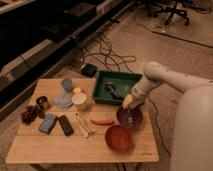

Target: Place fork in purple bowl

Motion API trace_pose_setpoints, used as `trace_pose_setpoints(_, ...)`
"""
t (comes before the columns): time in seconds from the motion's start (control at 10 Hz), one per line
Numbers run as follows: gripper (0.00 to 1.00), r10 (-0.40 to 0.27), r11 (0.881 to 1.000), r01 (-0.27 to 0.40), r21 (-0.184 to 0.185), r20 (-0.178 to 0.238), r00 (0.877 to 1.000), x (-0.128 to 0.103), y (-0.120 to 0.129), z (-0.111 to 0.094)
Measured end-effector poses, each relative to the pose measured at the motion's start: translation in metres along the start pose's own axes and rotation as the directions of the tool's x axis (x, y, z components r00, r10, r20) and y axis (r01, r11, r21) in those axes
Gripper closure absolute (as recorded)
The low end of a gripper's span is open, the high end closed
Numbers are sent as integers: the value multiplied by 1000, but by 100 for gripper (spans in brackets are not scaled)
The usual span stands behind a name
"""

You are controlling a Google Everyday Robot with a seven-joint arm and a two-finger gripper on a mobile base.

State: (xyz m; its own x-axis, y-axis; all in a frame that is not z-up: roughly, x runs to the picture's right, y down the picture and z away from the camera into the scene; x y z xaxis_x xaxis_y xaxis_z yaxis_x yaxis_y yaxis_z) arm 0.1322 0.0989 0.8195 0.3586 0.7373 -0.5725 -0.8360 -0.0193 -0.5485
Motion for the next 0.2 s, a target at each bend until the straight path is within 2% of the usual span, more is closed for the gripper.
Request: trace_pose_setpoints(0.2, 32, -42, 999, 42, 13, -23, 999, 10, 22, 0)
